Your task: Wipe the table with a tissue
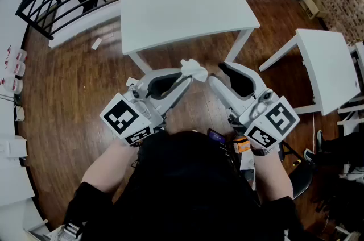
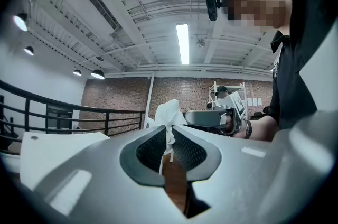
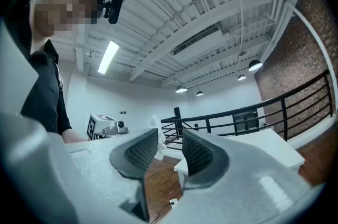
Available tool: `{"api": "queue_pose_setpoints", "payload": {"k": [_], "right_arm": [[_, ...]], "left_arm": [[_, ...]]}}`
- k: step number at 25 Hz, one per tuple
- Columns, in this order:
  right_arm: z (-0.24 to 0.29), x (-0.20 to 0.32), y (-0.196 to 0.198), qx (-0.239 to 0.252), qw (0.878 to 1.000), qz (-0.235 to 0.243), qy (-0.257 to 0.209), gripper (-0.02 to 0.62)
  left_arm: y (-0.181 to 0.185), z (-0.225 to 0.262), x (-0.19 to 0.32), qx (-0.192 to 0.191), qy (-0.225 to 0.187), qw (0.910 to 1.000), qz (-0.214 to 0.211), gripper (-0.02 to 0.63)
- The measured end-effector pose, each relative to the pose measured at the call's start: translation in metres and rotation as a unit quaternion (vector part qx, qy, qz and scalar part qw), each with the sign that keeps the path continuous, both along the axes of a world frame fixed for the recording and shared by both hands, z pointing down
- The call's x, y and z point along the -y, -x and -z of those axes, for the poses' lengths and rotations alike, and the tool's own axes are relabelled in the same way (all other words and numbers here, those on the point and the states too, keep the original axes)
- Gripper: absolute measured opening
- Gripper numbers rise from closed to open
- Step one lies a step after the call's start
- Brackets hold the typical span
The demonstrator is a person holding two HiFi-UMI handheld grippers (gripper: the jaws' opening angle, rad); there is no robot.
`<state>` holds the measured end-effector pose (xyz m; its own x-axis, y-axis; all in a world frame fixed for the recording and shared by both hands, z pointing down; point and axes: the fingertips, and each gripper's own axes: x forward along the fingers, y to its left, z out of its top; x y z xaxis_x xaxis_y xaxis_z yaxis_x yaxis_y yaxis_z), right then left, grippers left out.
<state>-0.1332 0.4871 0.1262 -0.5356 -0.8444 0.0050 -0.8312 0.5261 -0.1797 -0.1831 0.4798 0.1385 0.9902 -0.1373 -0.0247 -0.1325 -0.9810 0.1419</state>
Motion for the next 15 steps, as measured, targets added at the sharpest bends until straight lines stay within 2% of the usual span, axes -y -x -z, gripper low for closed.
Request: {"api": "queue_pose_setpoints", "payload": {"k": [7, 11, 15], "right_arm": [[0.001, 0.003, 0.003, 0.008, 0.999, 0.039, 0.006, 0.135], [0.000, 0.012, 0.004, 0.023, 0.996, 0.087, 0.020, 0.142], [0.005, 0.027, -0.001, 0.031, 0.992, 0.122, 0.028, 0.162]], "left_arm": [[-0.008, -0.003, 0.001, -0.003, 0.002, 0.9997, -0.024, 0.048], [-0.013, -0.004, 0.011, -0.007, 0.000, 0.9992, -0.040, 0.048], [-0.017, 0.000, 0.021, -0.017, -0.001, 0.9972, -0.073, 0.048]]}}
